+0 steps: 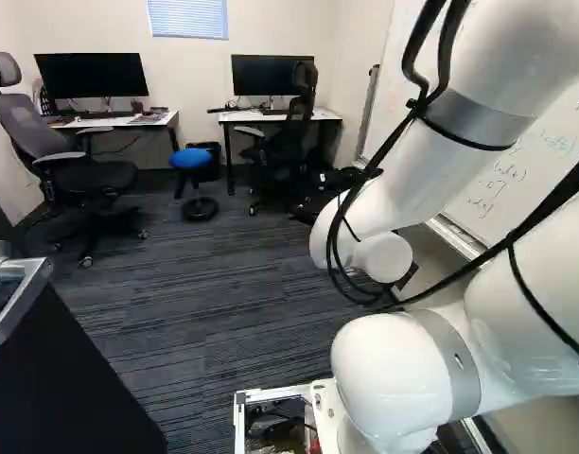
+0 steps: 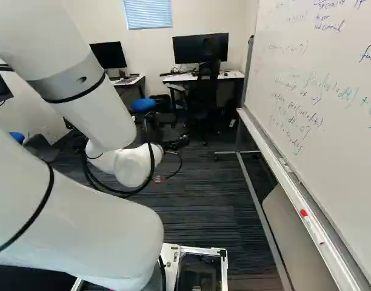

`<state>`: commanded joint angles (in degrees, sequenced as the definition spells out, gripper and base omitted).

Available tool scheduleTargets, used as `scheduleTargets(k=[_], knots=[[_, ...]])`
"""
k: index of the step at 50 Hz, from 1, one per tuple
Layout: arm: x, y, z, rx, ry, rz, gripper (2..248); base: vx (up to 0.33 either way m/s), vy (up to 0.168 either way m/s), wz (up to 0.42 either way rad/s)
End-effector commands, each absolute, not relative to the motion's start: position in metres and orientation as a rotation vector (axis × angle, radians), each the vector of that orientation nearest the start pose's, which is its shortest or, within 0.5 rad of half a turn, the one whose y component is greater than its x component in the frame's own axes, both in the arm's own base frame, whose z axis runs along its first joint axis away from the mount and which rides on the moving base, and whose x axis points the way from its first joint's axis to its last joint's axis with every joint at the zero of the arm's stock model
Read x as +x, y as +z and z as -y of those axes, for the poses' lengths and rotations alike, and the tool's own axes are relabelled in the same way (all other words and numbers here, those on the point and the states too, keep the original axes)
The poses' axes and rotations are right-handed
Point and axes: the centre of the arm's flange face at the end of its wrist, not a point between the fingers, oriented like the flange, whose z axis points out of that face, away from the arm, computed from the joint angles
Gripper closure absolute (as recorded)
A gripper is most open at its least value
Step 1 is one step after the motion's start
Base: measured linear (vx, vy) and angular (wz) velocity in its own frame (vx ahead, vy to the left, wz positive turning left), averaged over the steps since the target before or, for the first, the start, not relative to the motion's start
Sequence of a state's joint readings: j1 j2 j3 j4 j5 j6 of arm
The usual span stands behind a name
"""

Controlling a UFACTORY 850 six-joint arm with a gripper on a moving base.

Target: Open the door and move inside

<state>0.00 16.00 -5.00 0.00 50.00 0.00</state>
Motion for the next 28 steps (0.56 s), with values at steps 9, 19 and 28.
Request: scheduleTargets(k=[9, 19, 28], knots=[[0.2703, 0.3656, 0.0, -2.558, -1.824, 0.0, 3, 0.011, 0.0, 0.0], [0.2703, 0.3656, 0.0, -2.558, -1.824, 0.0, 3, -0.017, 0.001, 0.002], [0.2703, 0.3656, 0.0, -2.558, -1.824, 0.0, 3, 0.0, 0.0, 0.0]])
